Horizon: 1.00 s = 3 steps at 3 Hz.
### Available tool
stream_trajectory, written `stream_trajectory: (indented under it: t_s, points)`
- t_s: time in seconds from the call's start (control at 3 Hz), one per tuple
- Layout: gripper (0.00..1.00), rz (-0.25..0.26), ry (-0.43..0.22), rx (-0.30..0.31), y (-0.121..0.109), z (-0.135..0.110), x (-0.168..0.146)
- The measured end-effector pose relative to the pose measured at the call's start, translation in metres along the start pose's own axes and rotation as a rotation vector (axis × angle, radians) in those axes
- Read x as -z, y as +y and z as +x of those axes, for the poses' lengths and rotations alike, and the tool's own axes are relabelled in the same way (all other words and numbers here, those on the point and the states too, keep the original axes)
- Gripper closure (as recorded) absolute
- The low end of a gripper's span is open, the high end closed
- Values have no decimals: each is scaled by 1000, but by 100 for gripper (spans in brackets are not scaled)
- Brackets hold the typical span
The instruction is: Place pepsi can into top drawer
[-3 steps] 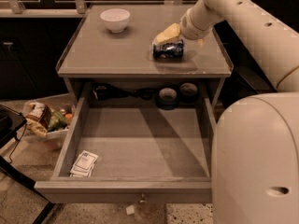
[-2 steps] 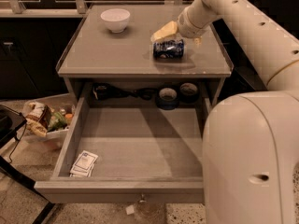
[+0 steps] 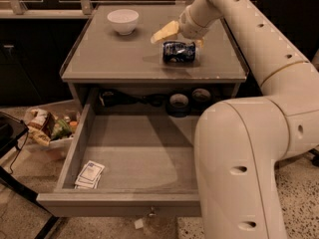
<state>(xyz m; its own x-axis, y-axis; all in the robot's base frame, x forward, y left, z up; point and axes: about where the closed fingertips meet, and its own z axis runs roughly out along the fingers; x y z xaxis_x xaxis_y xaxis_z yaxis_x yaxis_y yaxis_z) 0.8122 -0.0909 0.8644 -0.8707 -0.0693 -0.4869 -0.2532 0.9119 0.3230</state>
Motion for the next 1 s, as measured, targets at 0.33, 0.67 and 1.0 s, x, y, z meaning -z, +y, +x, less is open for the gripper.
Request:
stream_trajectory:
  t_s: [0.33,0.67,1.0]
  points:
    - [0,-1,59,-5,6,6,-10]
    - [19,13,124,-30,6,17,-17]
    - [42,29,149,-49,4,21,-16]
